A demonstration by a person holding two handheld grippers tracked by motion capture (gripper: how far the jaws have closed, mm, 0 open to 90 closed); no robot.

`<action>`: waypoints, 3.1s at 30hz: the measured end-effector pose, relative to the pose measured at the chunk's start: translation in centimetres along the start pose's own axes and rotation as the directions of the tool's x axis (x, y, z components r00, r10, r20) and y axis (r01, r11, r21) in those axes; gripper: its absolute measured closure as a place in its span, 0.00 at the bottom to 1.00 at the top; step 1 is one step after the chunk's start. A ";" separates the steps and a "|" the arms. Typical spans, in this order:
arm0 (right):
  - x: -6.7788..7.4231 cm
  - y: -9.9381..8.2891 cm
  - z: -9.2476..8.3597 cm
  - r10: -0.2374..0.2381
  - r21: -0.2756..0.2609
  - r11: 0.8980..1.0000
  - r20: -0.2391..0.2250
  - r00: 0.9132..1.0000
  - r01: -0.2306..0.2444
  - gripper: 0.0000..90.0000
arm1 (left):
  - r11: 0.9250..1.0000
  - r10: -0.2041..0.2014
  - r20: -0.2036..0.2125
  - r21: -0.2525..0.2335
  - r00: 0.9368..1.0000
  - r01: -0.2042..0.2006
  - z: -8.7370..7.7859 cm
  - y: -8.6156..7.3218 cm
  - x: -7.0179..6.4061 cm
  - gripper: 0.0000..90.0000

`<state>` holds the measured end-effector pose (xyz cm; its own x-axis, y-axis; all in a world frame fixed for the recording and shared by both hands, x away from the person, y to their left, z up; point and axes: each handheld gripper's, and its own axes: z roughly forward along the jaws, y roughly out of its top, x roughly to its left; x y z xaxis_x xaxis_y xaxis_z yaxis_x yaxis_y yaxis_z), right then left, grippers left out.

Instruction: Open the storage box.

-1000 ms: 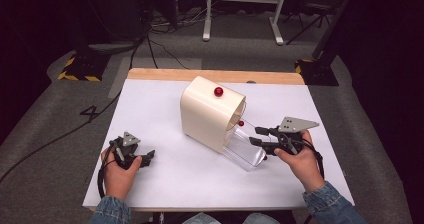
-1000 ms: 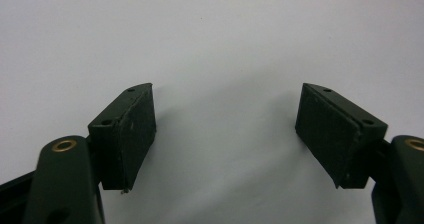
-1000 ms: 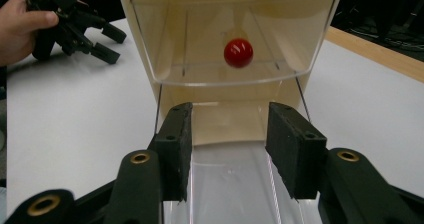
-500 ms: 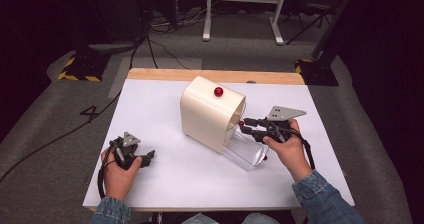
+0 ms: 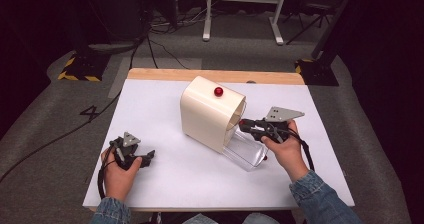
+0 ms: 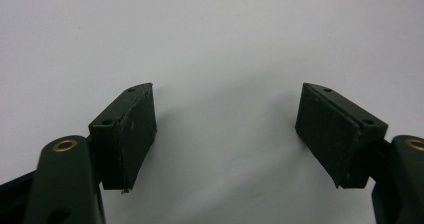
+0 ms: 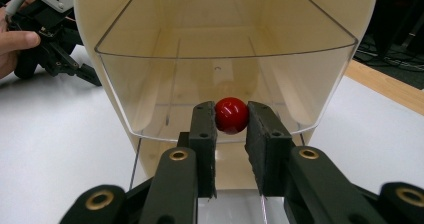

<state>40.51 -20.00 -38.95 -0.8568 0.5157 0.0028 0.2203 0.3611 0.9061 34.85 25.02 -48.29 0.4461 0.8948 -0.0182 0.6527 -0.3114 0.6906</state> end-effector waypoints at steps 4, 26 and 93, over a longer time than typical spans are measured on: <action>0.3 -0.1 -0.7 -0.001 -0.006 1.000 0.000 1.000 0.001 0.82 | 1.000 0.000 0.000 0.001 1.000 0.000 0.0 0.0 0.0 0.27; 0.9 -2.1 -7.1 -0.002 -0.017 1.000 0.025 1.000 0.003 0.82 | 1.000 0.001 -0.002 0.002 1.000 -0.001 0.0 0.0 0.0 0.27; -3.3 -15.1 -15.5 0.183 0.280 0.926 0.250 0.951 -0.252 0.31 | 1.000 -0.006 0.001 0.001 1.000 0.006 0.0 0.0 0.0 0.27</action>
<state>32.82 -39.22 -46.07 -0.6578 0.7505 0.0631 0.5506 0.4221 0.7201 34.87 25.02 -48.29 0.4431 0.8962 -0.0227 0.6559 -0.3068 0.6897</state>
